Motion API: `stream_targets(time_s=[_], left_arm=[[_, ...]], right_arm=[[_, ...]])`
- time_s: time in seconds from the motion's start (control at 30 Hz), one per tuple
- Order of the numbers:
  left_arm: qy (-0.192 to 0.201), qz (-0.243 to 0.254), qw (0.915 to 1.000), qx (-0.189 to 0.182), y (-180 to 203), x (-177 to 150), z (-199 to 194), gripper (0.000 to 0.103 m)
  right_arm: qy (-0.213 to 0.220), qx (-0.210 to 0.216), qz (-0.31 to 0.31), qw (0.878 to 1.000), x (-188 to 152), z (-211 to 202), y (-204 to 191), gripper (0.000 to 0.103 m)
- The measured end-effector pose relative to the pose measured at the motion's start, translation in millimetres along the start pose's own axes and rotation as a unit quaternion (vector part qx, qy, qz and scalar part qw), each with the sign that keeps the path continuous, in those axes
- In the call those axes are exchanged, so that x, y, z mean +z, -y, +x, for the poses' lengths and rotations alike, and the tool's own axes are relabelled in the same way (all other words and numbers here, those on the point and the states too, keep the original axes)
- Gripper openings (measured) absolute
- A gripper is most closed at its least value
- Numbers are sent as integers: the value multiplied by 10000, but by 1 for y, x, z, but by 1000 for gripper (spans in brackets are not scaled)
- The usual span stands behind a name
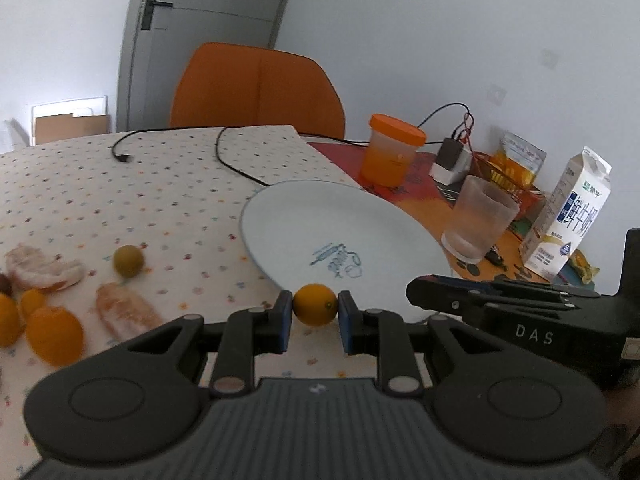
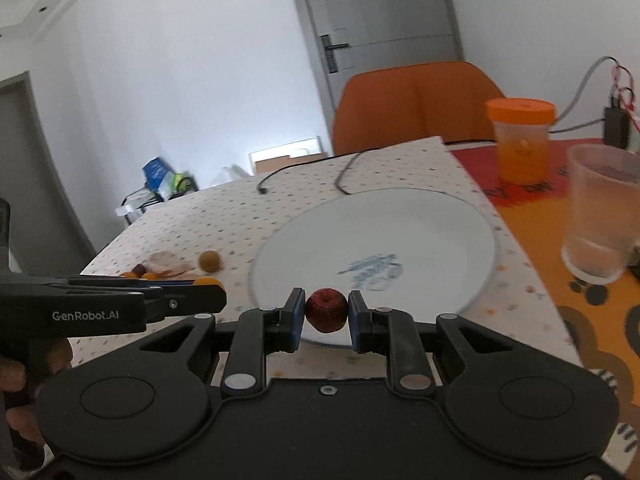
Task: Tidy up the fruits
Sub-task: 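Carry the orange and plum to the white plate and release both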
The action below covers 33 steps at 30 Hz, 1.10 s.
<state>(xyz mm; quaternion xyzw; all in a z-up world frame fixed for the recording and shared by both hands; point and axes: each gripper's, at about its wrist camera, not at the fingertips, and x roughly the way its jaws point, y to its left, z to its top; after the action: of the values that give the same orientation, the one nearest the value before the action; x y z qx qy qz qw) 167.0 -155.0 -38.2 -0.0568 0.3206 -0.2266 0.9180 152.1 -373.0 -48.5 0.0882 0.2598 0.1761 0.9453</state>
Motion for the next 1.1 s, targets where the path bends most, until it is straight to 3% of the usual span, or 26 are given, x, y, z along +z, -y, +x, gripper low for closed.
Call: stream_targets(time_s=[0.57,0.9,1.0,1.1], left_arm=[[-409,53,9989,-208,15,13,45,23],[-285,19,9996,88,17,12,37,27],[-138,22,9997,208,17,10,27,34],[-38,-60,9992,402,16,8,17,54]], right_arm=[[-84,-252,26,9996,6,7,24,21],[-47,-262,139,9995,5,0,33,25],[16,-277,152,9995,5,-5,33,27],[30,-279,133,9995,6,-10,33,28]])
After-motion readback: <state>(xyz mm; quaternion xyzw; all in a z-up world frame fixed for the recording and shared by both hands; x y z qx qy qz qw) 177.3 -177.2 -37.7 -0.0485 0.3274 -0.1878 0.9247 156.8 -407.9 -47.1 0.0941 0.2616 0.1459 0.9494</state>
